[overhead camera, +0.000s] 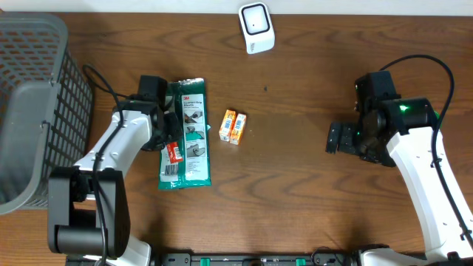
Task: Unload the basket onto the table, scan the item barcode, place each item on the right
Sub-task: 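Move the left gripper over the red sachet on the glove package, then close the left gripper on the red-and-white sachet's end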
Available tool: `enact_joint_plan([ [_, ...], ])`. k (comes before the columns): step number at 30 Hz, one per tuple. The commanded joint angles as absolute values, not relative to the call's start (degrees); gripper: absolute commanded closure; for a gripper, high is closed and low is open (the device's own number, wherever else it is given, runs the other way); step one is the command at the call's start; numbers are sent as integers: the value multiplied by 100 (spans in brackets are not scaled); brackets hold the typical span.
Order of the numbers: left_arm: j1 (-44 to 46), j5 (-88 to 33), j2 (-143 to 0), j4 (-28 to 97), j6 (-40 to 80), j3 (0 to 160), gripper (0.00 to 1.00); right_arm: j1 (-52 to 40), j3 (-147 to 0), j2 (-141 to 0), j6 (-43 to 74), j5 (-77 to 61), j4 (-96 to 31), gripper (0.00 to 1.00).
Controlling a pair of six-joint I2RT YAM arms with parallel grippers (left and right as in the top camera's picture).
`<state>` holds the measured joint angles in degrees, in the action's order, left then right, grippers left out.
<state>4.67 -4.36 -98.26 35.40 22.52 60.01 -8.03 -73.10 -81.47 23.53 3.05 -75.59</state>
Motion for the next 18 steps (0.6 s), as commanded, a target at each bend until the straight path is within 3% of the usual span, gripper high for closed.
enact_joint_plan([
  [1,362,-423,-9839,3334,2265,5935,66,-790,-7295,-8090,2438,379,-7557,1],
  [18,355,-60,-9885,3044,2150,5699,66,-790,-7295,-8090,2438,381,-7559,1],
])
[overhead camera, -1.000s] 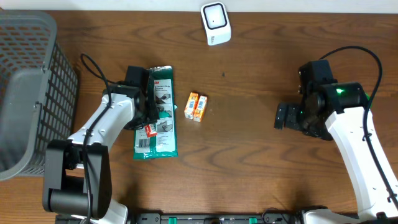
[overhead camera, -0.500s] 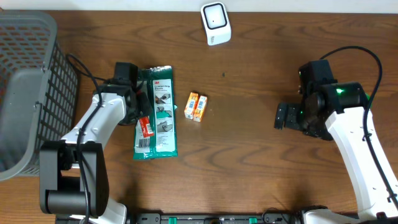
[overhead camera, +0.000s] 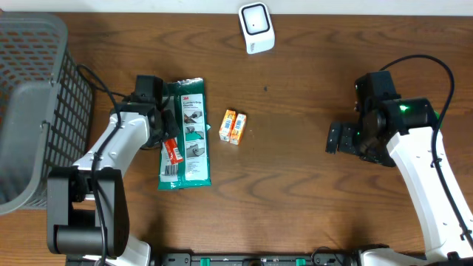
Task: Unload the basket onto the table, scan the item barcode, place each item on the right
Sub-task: 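Close the left gripper on the red-and-white sachet's end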
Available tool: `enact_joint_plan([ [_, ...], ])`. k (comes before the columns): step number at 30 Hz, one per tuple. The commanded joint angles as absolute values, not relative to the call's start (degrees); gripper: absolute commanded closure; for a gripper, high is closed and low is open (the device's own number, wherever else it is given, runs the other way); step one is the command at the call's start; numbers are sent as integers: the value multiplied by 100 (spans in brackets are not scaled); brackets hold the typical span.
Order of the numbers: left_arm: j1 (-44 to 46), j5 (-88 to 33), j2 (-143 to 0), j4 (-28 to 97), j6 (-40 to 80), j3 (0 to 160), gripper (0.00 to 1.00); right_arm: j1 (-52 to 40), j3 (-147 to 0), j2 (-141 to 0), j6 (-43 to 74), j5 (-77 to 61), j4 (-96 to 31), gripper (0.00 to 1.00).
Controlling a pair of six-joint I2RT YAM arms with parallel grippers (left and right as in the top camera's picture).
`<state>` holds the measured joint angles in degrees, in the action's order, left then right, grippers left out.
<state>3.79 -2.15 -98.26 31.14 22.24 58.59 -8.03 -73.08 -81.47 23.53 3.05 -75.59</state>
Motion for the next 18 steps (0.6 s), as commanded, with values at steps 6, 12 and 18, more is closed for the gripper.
enact_joint_plan([
  [6,355,-64,-9885,2832,2152,5505,70,-790,-7295,-8090,2438,381,-7559,1],
  [12,355,-78,-9701,2812,2152,5524,81,-790,-7295,-8088,2438,381,-7559,1],
  [18,355,-32,-9015,2814,2147,5564,89,-792,-7295,-8090,2438,381,-7559,1],
])
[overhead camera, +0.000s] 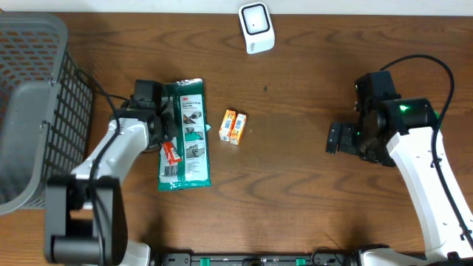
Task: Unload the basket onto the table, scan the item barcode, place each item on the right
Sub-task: 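Close the left gripper on the red-and-white sachet's end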
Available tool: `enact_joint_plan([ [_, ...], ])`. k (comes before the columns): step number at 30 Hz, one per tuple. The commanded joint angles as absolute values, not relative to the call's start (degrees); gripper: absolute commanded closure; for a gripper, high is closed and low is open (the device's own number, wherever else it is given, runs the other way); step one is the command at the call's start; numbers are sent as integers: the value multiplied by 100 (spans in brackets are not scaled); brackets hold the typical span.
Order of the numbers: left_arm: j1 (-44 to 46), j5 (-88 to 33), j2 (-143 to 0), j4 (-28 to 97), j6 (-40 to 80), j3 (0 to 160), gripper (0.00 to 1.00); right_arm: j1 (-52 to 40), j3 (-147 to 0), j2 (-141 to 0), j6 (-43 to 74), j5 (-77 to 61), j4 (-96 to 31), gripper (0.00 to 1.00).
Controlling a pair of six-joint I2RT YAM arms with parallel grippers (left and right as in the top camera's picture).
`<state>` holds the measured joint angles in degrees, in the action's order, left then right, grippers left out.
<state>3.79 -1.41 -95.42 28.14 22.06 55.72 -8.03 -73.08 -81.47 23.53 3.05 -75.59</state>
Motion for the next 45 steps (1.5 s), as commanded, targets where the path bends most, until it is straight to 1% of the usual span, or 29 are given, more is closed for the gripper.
enact_joint_plan([
  [1,355,-32,-8860,2816,2147,5564,90,-790,-7295,-8090,2438,381,-7559,1],
  [3,357,-32,-8632,2818,2143,5564,92,-790,-7295,-8090,2438,381,-7559,1],
  [6,395,75,-8405,2856,2040,5564,93,-792,-7295,-8090,2438,381,-7559,1],
  [11,757,1345,-8353,3173,2091,5564,92,-790,-7295,-8090,2438,379,-7559,1],
  [16,1347,2377,-8353,3433,2377,5741,93,-792,-7295,-8090,2438,381,-7559,1],
  [20,1750,2757,-8364,3404,2462,5848,93,-792,-7295,-8090,2438,379,-7559,1],
  [26,2202,3168,-8853,3098,2609,5846,92,-792,-7295,-8090,2438,379,-7559,1],
  [32,2458,3601,-9509,2718,2604,5846,92,-790,-7295,-8090,2440,379,-7559,1],
  [33,2475,3691,-9574,2685,2598,5848,91,-790,-7295,-8090,2438,379,-7559,1],
  [34,2484,3726,-9616,2670,2578,5848,86,-792,-7295,-8090,2438,379,-7559,1],
  [35,2484,3712,-9625,2659,2556,5848,76,-790,-7295,-8090,2440,381,-7559,1],
  [38,2484,3710,-9574,2659,2556,5854,66,-790,-7295,-8090,2438,381,-7559,1],
  [41,2484,3638,-9487,2665,2556,5854,52,-790,-7295,-8090,2438,381,-7559,1],
  [42,2482,3614,-9450,2689,2547,5859,50,-790,-7295,-8090,2438,379,-7559,1],
  [45,2445,3415,-9325,2816,2515,5937,48,-792,-7295,-8090,2438,379,-7559,1],
])
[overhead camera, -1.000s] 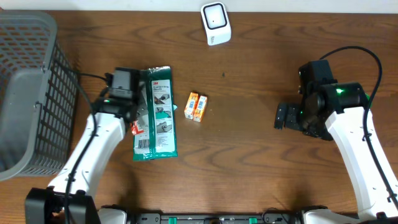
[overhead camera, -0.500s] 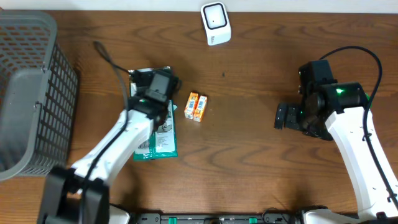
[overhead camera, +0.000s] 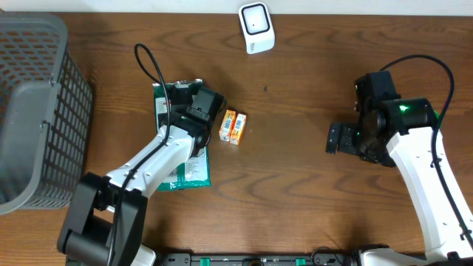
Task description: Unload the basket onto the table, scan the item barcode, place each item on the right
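A green 3M package (overhead camera: 168,97) lies flat left of centre, its middle covered by my left arm. My left gripper (overhead camera: 208,108) sits over the package's upper right part, close to a small orange box (overhead camera: 233,127) lying just right of it. The wrist hides its fingers, so their state is unclear. A white barcode scanner (overhead camera: 256,28) stands at the table's far edge. My right gripper (overhead camera: 337,138) hovers at the right, far from all items, with nothing seen in it.
A grey mesh basket (overhead camera: 37,111) fills the left side of the table. Black cables loop above the left arm (overhead camera: 151,63) and above the right arm (overhead camera: 421,63). The brown tabletop (overhead camera: 295,192) stretches between both arms.
My left gripper has gone from the package's left edge, by the red label, to over its upper right part near the orange box. The package's top edge now reaches further left. Right arm unchanged.
At all three earlier moments my left gripper stayed at the green package's left edge by the red label, shifting only slightly. Now it lies across the package toward the orange box. The right arm, scanner and orange box have stayed put.
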Available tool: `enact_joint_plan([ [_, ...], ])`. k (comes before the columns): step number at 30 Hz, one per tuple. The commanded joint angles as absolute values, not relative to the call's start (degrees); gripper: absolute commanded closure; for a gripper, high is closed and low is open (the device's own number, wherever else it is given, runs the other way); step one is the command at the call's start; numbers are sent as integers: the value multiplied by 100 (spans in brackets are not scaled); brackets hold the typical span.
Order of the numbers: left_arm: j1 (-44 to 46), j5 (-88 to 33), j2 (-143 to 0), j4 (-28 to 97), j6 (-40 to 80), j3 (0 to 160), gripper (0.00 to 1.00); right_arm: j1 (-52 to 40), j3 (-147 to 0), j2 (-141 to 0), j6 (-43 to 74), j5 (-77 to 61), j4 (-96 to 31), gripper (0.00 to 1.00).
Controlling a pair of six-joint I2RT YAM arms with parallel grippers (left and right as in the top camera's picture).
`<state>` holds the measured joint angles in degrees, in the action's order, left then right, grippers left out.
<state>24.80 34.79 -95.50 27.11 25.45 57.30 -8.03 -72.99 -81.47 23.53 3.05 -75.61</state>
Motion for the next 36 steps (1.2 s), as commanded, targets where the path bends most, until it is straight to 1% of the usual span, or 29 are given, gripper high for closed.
enact_joint_plan([
  [1,2403,3223,-9284,2899,2515,5996,48,-790,-7295,-8090,2438,381,-7559,1],
  [3,2204,2497,-9207,3135,2488,6171,48,-790,-7295,-8090,2438,379,-7559,1],
  [6,1684,1002,-9181,3367,1887,6375,48,-790,-7295,-8090,2438,381,-7559,1],
  [9,908,-770,-9185,3380,1216,6399,48,-792,-7295,-8088,2438,379,-7559,1],
  [12,154,-2040,-9214,3385,711,6399,49,-790,-7295,-8090,2438,379,-7559,1],
  [13,-224,-2519,-9249,3385,447,6399,51,-792,-7295,-8090,2438,379,-7559,1],
  [15,-615,-2991,-9330,3387,189,6399,55,-790,-7295,-8090,2438,379,-7559,1],
  [17,-904,-3500,-9472,3385,-62,6399,56,-790,-7295,-8090,2438,379,-7559,1],
  [20,-1066,-4001,-9769,3330,-414,6399,56,-790,-7295,-8090,2440,381,-7559,1],
  [23,-1070,-4005,-10213,3131,-694,6399,56,-790,-7295,-8090,2438,381,-7559,1],
  [28,-1070,-4005,-10809,2783,-690,6399,56,-790,-7295,-8090,2438,379,-7559,1],
  [33,-1070,-4010,-11024,2755,-685,6399,56,-790,-7295,-8090,2438,379,-7559,1],
  [36,-1070,-4012,-10989,2755,-683,6399,64,-790,-7295,-8090,2438,381,-7559,1],
])
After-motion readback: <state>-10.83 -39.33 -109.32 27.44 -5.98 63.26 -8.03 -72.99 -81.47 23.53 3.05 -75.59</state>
